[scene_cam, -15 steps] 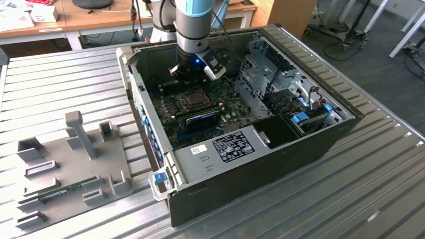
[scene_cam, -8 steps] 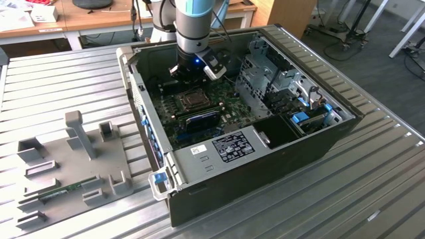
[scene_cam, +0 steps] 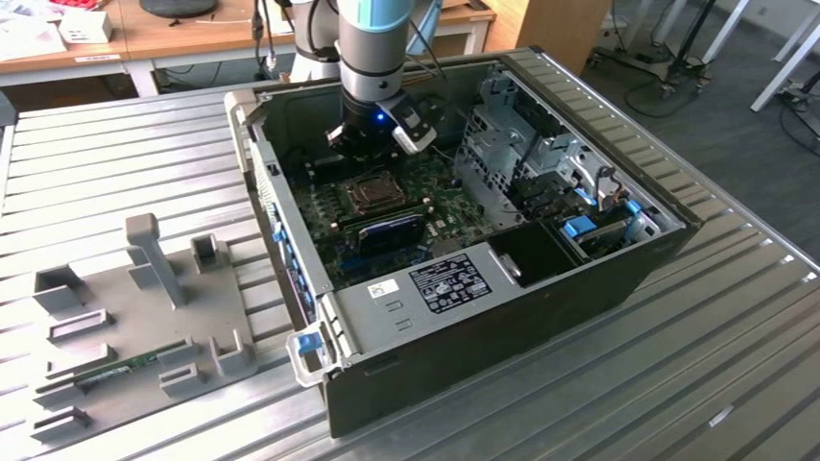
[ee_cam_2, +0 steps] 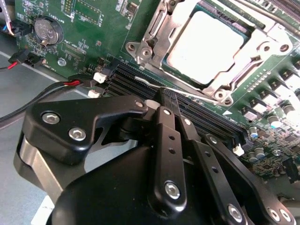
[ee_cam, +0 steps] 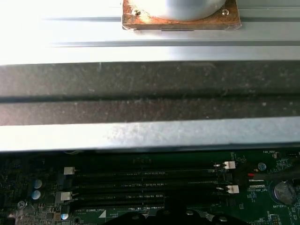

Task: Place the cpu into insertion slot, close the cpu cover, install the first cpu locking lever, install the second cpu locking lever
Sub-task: 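Install the first cpu locking lever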

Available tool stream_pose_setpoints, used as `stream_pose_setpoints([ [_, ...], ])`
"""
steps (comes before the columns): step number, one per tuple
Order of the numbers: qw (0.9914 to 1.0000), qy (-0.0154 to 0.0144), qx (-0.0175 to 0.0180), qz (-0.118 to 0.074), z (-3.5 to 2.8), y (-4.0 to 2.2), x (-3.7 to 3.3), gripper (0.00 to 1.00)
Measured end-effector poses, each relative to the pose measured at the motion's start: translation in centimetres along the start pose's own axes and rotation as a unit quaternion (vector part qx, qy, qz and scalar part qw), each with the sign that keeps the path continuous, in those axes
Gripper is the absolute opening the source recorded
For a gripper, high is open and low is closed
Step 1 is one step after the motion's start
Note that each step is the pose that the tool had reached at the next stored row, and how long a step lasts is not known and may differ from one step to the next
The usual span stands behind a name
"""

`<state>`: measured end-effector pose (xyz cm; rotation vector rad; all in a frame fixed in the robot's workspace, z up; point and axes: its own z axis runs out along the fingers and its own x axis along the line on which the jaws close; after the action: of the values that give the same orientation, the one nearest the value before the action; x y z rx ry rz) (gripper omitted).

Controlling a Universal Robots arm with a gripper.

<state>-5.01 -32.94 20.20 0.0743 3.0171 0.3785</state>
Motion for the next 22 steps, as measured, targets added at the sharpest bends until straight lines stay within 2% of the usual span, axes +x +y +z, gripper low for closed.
stream_pose_setpoints([
  [2, 0.99999, -0.0008, 0.0003, 0.003, 0.00, 0.00, 0.01, 0.10],
  [4, 0.99987, -0.0040, 0.0016, 0.016, 0.00, 0.00, 0.00, 0.10],
  [5, 0.99982, -0.0046, 0.0018, 0.018, 0.00, 0.00, 0.00, 0.10],
  [15, 0.99982, -0.0050, 0.0018, 0.018, 0.03, 0.11, 0.02, 0.10],
  [18, 0.99981, -0.0085, 0.0015, 0.018, 0.04, 0.11, 0.17, 0.10],
  [22, 0.99975, -0.0162, 0.0009, 0.015, 0.09, 0.05, 0.40, 0.10],
])
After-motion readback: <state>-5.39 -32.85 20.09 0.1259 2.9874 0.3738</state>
